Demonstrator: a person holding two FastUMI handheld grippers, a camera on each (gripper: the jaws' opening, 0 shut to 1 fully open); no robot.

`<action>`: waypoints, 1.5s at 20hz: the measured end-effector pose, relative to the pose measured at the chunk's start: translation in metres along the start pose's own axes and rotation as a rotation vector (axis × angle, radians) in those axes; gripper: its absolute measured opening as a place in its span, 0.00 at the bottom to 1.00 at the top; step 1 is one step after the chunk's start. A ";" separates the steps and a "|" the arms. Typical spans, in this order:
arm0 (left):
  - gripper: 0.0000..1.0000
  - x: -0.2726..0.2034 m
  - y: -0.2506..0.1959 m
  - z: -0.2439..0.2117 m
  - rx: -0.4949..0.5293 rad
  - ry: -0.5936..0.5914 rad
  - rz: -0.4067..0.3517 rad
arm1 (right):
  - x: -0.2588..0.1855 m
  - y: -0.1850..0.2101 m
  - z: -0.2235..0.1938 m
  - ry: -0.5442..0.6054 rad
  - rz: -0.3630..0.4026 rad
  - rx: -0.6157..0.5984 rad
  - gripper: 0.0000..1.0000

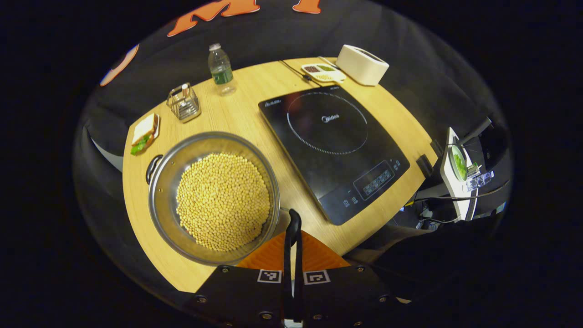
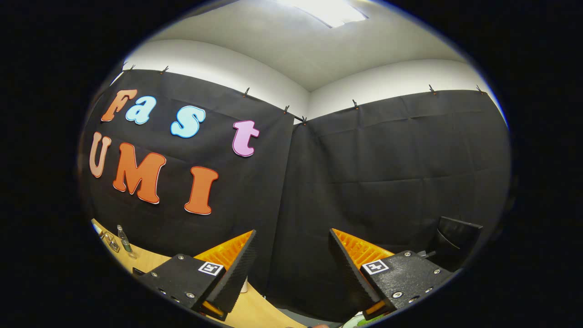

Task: First push the handle of the pot to place it horizontally, then grasp the pot with both hands and set it on the induction cooktop.

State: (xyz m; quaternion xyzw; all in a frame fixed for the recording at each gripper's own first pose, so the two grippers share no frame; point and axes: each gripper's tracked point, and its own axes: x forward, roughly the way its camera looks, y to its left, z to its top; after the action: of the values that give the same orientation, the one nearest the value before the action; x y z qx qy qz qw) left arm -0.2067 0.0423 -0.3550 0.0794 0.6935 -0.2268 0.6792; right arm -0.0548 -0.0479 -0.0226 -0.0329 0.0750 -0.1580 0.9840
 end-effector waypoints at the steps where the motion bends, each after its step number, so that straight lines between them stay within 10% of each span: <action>1: 0.02 0.004 0.003 -0.010 0.008 0.030 0.002 | -0.002 -0.004 0.000 0.001 -0.006 -0.001 0.95; 13: 0.03 0.050 0.032 -0.055 0.102 0.232 0.085 | -0.018 -0.037 0.002 0.012 -0.087 -0.022 0.95; 30: 0.01 0.074 0.015 0.010 0.158 0.136 0.085 | -0.033 -0.034 -0.001 0.053 -0.101 -0.058 0.95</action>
State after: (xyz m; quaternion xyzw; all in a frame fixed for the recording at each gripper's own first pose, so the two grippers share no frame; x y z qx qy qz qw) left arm -0.1963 0.0361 -0.4304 0.1772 0.7139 -0.2456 0.6314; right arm -0.0969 -0.0699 -0.0164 -0.0610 0.1037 -0.2059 0.9712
